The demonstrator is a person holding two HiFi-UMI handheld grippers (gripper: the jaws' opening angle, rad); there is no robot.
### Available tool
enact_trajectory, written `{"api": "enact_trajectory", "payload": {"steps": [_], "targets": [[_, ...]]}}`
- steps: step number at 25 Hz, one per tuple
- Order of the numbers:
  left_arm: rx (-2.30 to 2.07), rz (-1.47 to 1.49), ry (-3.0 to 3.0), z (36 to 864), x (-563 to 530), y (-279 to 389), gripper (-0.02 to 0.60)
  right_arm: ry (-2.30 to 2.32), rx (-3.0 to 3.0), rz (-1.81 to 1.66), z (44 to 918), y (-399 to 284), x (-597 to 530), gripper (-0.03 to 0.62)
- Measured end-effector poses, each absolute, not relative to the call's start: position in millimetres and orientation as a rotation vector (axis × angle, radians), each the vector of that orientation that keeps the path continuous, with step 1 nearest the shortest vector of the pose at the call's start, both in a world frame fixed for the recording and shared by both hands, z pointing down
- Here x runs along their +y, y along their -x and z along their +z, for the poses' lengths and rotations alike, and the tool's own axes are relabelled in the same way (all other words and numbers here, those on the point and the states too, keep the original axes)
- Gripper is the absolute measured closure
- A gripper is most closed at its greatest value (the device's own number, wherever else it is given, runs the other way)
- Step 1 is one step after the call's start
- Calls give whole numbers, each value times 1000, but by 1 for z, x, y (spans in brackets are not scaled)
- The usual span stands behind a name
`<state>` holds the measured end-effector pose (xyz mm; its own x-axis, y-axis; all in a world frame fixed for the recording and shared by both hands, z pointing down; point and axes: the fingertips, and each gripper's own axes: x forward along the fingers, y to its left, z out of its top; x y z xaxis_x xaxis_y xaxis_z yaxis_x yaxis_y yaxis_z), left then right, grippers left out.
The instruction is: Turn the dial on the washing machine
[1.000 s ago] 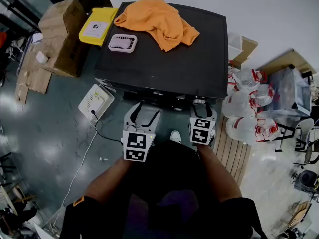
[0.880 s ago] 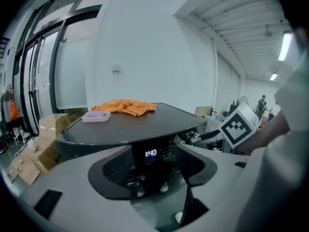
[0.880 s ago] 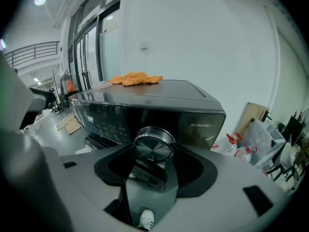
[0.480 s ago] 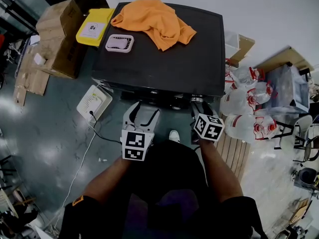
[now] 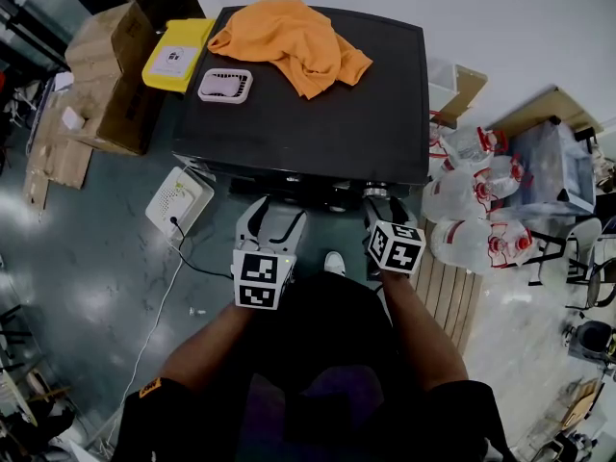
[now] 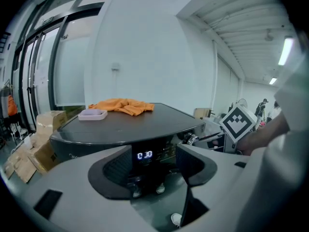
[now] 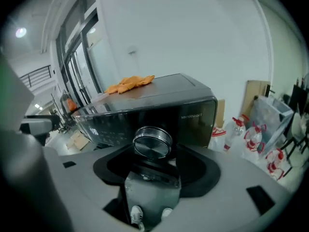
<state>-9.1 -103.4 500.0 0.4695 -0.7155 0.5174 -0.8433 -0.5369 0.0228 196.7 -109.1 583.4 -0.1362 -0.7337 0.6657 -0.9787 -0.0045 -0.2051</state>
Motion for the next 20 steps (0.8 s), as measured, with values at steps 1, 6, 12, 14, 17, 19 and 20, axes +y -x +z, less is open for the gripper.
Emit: {"api": "enact_trajectory", "payload": {"steps": [1, 6, 12, 14, 17, 19, 20], "targets": [[-1333, 666, -2446, 500, -104, 9, 291, -1772, -1889, 864, 582, -197, -109, 320], [-1346, 673, -2435, 501, -104, 14, 291, -1740, -1809, 702, 583, -191, -112, 312], [-1347, 669, -2427, 503, -105, 18, 291, -1751, -1814, 749, 584, -191, -114, 330], [-1344, 664, -2426, 503, -105, 18, 291, -1767, -1848, 817, 584, -191, -114, 332], [-1339, 658, -2425, 503, -106, 18, 291, -1796, -1928, 968, 584, -192, -114, 333], [-1336, 657, -2422, 504, -106, 18, 291, -1805, -1978, 1066, 585, -194, -114, 333], [-1336, 656, -2420, 504, -106, 18, 291, -1807, -2000, 1111, 585, -194, -114, 333]]}}
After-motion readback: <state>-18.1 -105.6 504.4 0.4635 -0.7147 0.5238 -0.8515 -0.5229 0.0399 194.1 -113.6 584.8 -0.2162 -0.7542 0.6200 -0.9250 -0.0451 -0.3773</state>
